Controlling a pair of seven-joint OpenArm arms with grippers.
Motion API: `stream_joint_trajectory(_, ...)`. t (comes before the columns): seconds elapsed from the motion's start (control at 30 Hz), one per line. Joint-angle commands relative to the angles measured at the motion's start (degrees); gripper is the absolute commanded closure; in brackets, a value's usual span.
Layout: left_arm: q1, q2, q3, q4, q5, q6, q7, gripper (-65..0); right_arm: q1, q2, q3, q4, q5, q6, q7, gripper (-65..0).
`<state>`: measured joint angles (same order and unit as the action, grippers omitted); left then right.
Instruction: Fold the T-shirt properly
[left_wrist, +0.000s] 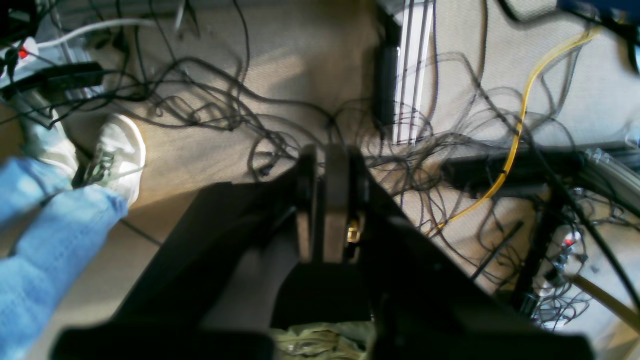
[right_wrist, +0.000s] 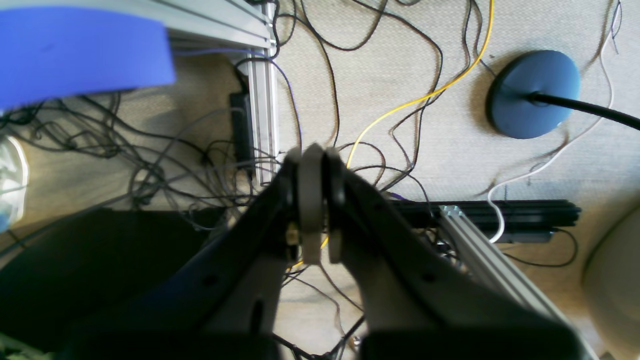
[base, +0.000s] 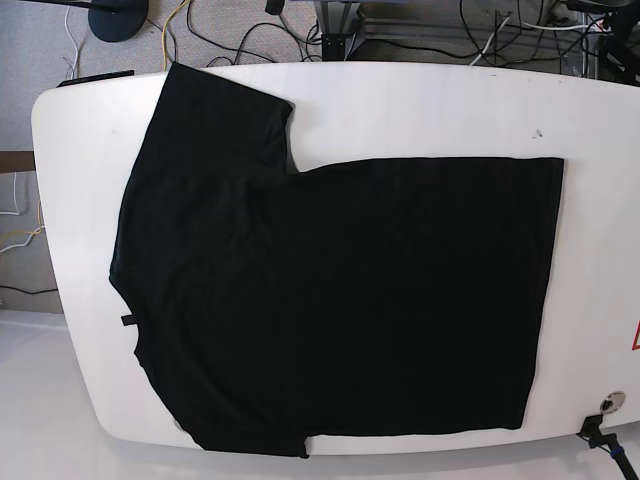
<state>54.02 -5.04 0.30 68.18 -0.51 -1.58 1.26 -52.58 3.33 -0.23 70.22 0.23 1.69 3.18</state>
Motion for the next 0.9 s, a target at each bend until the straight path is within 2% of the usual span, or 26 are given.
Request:
stream_joint_trajectory(0.0,2.9,-0.4,-0.2,4.7,-0.1,0.3,-0.6,-2.2,-3.0,0.1,0.1,4.1,0.2,0.2,0.6,-0.9)
stream_joint_trajectory(0.13,8.4,-0.5,-0.3,13.4,-0.1,0.3,-0.5,-2.2,-8.5,0.1,0.4,11.9,0.4,0.1,0.6,-0.9)
stream_joint_trajectory(0.27,13.5,-2.5,-0.3,21.6,-0.1,0.3,-0.5,-2.2,-13.7,0.3,0.4,20.3,0.2,0.0,0.4,-0.9)
stream_joint_trajectory(0.43,18.9,-2.7,-0.7,30.2,-0.1,0.3,-0.5,-2.4,-19.4,0.4,0.4,31.4,0.2,0.1,-3.5,-0.9)
stream_joint_trajectory(0.6,21.0,-2.6,-2.6,39.3,-0.1,0.3,-0.5,-2.9,-22.4,0.4,0.4,42.4,0.1,-0.2,-3.5,-1.3)
stream_joint_trajectory(0.67,21.0,-2.6,-2.7,41.2,-0.2,0.3,-0.5,-7.5,-22.4,0.4,0.5,44.8,0.1,-0.3,-3.5,-1.4)
stream_joint_trajectory(0.77,20.5,-2.3,-4.1,42.9,-0.2,0.3,-0.5,-24.6,-22.4,0.4,1.2,45.5,0.3,-0.3,-3.5,-1.4)
stream_joint_trajectory(0.8,19.3,-2.3,-4.1,43.3,-0.2,0.3,-0.5,-28.6,-21.5,0.4,1.4,45.5,0.3,-0.3,-3.5,-1.4)
stream_joint_trajectory(0.87,17.0,-2.3,-4.1,44.1,-0.2,0.3,-0.6,-29.5,-18.8,0.4,1.7,45.5,0.4,-0.3,-3.5,-1.5)
